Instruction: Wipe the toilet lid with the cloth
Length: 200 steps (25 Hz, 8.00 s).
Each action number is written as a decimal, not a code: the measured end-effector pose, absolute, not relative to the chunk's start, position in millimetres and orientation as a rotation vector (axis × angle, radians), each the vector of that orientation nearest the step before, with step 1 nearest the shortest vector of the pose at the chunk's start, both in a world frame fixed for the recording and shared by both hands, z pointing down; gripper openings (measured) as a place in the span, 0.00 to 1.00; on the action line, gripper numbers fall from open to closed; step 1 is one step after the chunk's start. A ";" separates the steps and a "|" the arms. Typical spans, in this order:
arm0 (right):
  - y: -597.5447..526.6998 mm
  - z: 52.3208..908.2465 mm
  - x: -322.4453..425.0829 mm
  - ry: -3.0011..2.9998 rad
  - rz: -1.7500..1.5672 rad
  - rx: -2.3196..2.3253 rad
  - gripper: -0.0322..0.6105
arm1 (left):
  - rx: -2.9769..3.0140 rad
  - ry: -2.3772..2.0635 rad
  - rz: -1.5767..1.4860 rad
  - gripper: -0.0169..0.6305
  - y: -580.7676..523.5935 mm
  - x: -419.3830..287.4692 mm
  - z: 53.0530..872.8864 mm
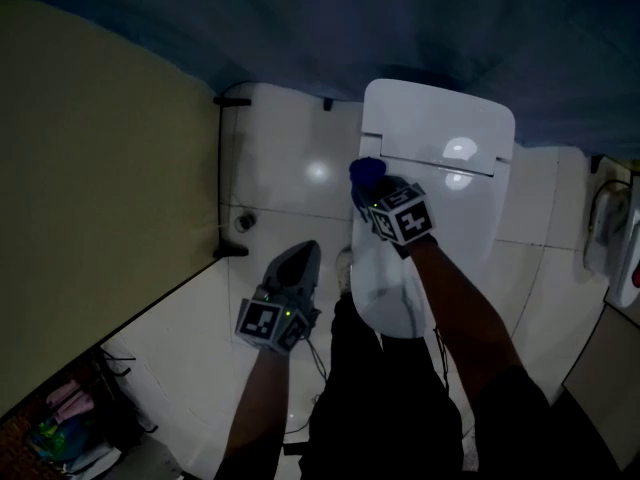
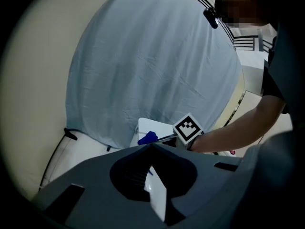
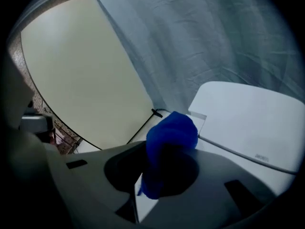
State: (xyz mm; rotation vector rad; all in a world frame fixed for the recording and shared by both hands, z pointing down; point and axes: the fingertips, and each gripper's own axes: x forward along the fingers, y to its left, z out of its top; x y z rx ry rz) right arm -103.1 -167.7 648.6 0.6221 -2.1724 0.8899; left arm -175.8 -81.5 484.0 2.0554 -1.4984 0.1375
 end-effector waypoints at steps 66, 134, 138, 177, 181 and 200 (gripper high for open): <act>-71.0 684.6 -8.4 -2.003 0.901 0.880 0.15 | 1.736 -1.580 0.030 0.02 -17.6 -144.5 560.5; 13.0 671.8 222.0 -1.751 0.735 1.292 0.15 | 1.874 -1.276 0.198 0.02 67.5 -124.7 567.8; 14.6 634.4 150.9 -1.935 0.746 1.287 0.15 | 1.868 -1.300 0.209 0.02 76.0 -135.2 570.5; 121.0 691.9 222.2 -1.851 0.799 1.236 0.15 | 1.573 -1.426 0.500 0.02 101.8 -109.0 654.9; 128.1 695.8 226.5 -1.765 0.832 1.301 0.15 | 1.553 -1.444 0.473 0.02 104.5 -106.0 650.7; 180.5 681.3 -44.5 -2.118 0.985 0.771 0.15 | 1.442 -1.510 0.409 0.02 143.3 -131.4 647.1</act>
